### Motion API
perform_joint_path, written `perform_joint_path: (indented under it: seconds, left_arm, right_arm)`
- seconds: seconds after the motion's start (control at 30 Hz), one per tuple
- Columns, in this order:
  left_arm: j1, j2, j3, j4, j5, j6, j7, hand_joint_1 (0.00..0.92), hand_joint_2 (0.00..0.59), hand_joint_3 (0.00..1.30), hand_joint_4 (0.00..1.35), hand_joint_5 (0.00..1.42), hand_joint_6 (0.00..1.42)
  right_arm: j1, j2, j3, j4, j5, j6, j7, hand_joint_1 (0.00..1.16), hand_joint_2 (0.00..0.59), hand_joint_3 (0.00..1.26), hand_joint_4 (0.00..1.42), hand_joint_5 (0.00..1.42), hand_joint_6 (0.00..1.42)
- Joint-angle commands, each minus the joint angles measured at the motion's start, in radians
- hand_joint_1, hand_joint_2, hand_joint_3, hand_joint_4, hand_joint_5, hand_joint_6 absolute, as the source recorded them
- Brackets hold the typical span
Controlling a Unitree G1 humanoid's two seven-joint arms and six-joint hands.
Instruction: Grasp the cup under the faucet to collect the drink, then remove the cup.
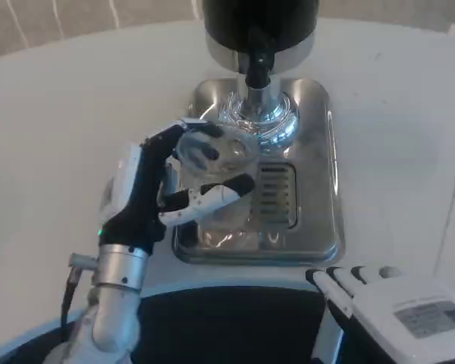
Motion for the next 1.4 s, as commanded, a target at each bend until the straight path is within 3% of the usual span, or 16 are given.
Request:
perform_joint_path:
  seconds: [0.03, 0.2, 0.67, 0.8, 0.97, 1.13, 1.23, 1.4]
  left_arm:
    - [-0.043, -0.015, -0.013, 0.030, -0.013, 0.004, 0.035, 0.618, 0.000, 0.97, 1.17, 1.40, 1.42]
    - [-0.082, -0.045, -0.030, 0.066, -0.013, 0.034, 0.041, 0.618, 0.000, 0.97, 1.17, 1.40, 1.42]
    - [-0.136, -0.081, -0.086, 0.133, -0.001, 0.107, 0.084, 0.618, 0.000, 0.97, 1.16, 1.40, 1.42]
    - [-0.155, -0.081, -0.111, 0.152, 0.018, 0.141, 0.084, 0.618, 0.000, 0.95, 1.11, 1.34, 1.42]
    - [-0.166, -0.073, -0.148, 0.162, 0.031, 0.163, 0.102, 0.586, 0.000, 0.79, 0.90, 1.14, 1.38]
    - [-0.165, -0.055, -0.184, 0.163, 0.045, 0.175, 0.138, 0.495, 0.031, 0.66, 0.62, 0.91, 1.24]
    - [-0.165, -0.047, -0.194, 0.165, 0.054, 0.177, 0.151, 0.387, 0.067, 0.55, 0.47, 0.73, 1.03]
    - [-0.166, -0.036, -0.213, 0.166, 0.066, 0.184, 0.166, 0.324, 0.060, 0.39, 0.32, 0.53, 0.73]
  right_arm:
    - [0.009, -0.006, 0.000, -0.013, -0.001, 0.007, 0.014, 0.27, 0.484, 0.00, 0.00, 0.00, 0.00]
    - [0.016, -0.006, 0.000, -0.014, -0.002, 0.009, 0.013, 0.27, 0.484, 0.00, 0.00, 0.00, 0.00]
    - [0.015, -0.001, -0.016, -0.014, 0.008, 0.004, 0.016, 0.27, 0.484, 0.00, 0.00, 0.00, 0.00]
    - [0.017, -0.001, -0.021, -0.014, 0.014, 0.001, 0.017, 0.27, 0.484, 0.00, 0.00, 0.00, 0.00]
    - [0.015, 0.000, -0.022, -0.014, 0.013, 0.003, 0.018, 0.27, 0.484, 0.00, 0.00, 0.00, 0.00]
    - [0.022, 0.002, -0.018, -0.014, 0.011, 0.006, 0.018, 0.26, 0.471, 0.00, 0.00, 0.00, 0.00]
    - [0.023, 0.003, -0.017, -0.014, 0.010, 0.007, 0.017, 0.26, 0.470, 0.00, 0.00, 0.00, 0.00]
    - [0.017, 0.002, -0.016, -0.014, 0.010, 0.009, 0.021, 0.26, 0.469, 0.00, 0.00, 0.00, 0.00]
